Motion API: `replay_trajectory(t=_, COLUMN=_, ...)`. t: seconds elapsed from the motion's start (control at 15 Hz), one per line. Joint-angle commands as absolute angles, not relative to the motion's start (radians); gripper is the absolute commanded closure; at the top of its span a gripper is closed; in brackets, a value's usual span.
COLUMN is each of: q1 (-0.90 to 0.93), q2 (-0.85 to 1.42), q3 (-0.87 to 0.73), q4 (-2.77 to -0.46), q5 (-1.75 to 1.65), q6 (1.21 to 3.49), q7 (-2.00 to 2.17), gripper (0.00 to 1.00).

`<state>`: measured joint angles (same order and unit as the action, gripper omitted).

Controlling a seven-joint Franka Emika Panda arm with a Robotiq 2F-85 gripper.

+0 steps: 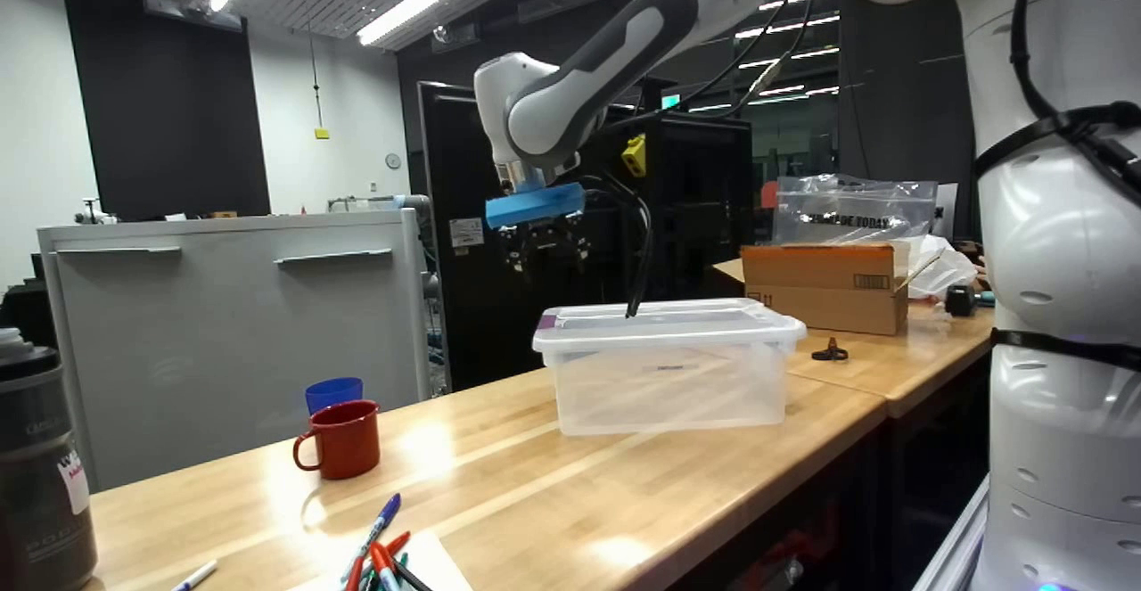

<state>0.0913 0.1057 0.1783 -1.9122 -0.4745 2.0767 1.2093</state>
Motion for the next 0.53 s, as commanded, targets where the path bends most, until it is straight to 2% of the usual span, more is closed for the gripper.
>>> replay_trajectory(t=0.0, q1=0.104, q2=0.114, q3=0.134, q4=-1.897, q5=-0.399, q6=2.120, q7=1.126, gripper=0.00)
replay_trajectory(t=0.47, q1=0.114, q2=0.134, q3=0.120, q4=-1.904, q5=-0.300, q6=2.192, q7=1.004, gripper=0.00)
